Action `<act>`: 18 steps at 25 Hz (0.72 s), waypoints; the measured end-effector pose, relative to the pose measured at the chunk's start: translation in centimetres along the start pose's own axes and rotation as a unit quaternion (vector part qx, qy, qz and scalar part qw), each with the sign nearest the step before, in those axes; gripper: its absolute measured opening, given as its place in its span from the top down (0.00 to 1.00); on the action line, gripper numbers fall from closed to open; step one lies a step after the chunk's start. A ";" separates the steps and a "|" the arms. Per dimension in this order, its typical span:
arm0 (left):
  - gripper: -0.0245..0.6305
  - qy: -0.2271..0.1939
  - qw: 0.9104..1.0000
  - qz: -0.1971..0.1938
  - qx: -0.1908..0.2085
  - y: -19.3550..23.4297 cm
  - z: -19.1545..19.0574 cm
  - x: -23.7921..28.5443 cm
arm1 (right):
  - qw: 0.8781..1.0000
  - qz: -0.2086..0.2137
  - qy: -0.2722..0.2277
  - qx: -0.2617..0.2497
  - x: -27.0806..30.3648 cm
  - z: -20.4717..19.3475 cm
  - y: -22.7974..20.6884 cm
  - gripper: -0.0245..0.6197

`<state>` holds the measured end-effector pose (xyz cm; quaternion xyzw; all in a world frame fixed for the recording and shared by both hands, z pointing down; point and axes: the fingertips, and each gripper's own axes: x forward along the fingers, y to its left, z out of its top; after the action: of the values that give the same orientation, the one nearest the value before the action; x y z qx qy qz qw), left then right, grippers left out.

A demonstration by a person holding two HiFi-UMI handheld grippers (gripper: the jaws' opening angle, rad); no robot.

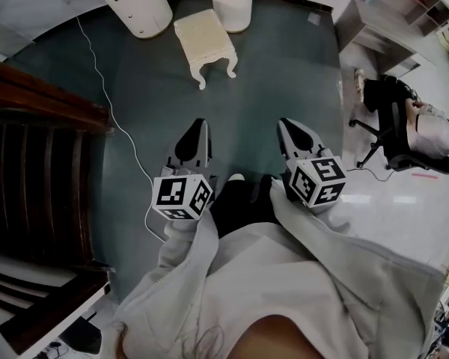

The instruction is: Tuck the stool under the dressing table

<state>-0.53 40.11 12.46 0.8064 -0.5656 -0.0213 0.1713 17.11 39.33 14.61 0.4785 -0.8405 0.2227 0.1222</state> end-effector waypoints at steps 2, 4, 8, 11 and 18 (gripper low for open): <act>0.92 0.001 1.000 -0.003 -0.001 0.6 -0.1 -0.4 | 1.000 -0.006 -0.002 0.002 0.1 -0.2 0.6 0.89; 0.92 0.004 1.000 -0.006 -0.002 1.0 -0.3 -0.7 | 1.000 -0.016 -0.007 0.009 0.0 -0.4 1.0 0.89; 0.92 0.014 1.000 -0.002 -0.010 2.3 -1.0 -1.5 | 1.000 -0.025 -0.008 0.014 0.2 -0.9 1.9 0.89; 0.92 0.014 1.000 0.008 -0.014 3.6 -1.3 -2.0 | 0.999 -0.028 -0.001 0.015 0.8 -1.2 2.3 0.89; 0.92 0.015 0.999 0.023 -0.023 5.6 -1.1 -1.2 | 0.999 -0.037 0.004 0.016 2.6 -0.4 1.4 0.89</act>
<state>-5.81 39.82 15.03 0.7894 -0.5806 -0.0183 0.1986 14.58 38.24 15.72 0.5108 -0.8179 0.2331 0.1260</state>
